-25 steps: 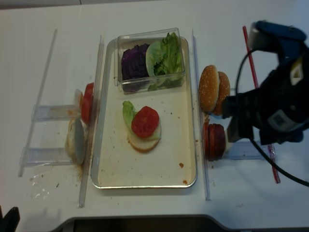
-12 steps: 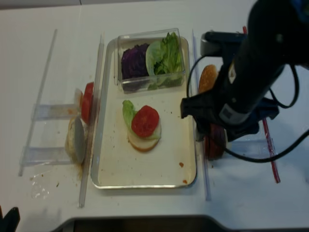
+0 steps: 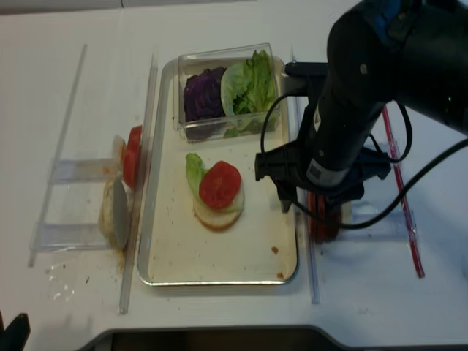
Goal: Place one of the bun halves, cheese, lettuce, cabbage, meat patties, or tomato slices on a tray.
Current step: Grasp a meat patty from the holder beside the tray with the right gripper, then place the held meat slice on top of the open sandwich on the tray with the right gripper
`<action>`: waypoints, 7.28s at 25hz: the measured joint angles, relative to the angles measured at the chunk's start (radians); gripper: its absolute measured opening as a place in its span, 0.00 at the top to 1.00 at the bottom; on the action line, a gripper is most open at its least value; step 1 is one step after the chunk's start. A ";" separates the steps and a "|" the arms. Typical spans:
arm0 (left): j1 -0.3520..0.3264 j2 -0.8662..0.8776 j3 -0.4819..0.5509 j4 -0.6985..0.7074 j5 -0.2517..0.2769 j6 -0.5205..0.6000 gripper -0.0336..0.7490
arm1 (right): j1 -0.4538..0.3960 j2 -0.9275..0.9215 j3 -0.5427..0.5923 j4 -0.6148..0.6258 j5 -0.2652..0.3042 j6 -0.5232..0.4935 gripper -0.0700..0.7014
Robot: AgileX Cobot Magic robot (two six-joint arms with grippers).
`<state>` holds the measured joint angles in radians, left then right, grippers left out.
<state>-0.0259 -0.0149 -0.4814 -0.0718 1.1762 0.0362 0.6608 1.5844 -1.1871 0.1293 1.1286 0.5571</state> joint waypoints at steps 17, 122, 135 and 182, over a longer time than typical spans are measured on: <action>0.000 0.000 0.000 0.000 0.000 0.000 0.66 | 0.000 0.066 -0.005 0.000 -0.044 0.005 0.27; 0.000 0.000 0.000 0.000 0.000 0.000 0.67 | 0.000 0.254 -0.217 0.404 -0.279 -0.300 0.77; 0.000 0.000 0.000 0.000 0.000 0.000 0.67 | 0.000 0.308 -0.217 0.511 -0.287 -0.372 0.77; 0.000 0.000 0.000 0.000 0.000 0.000 0.67 | -0.040 0.337 -0.251 0.565 -0.195 -0.471 0.77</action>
<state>-0.0259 -0.0149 -0.4814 -0.0718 1.1762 0.0362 0.6205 1.9214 -1.4380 0.6942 0.9337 0.0858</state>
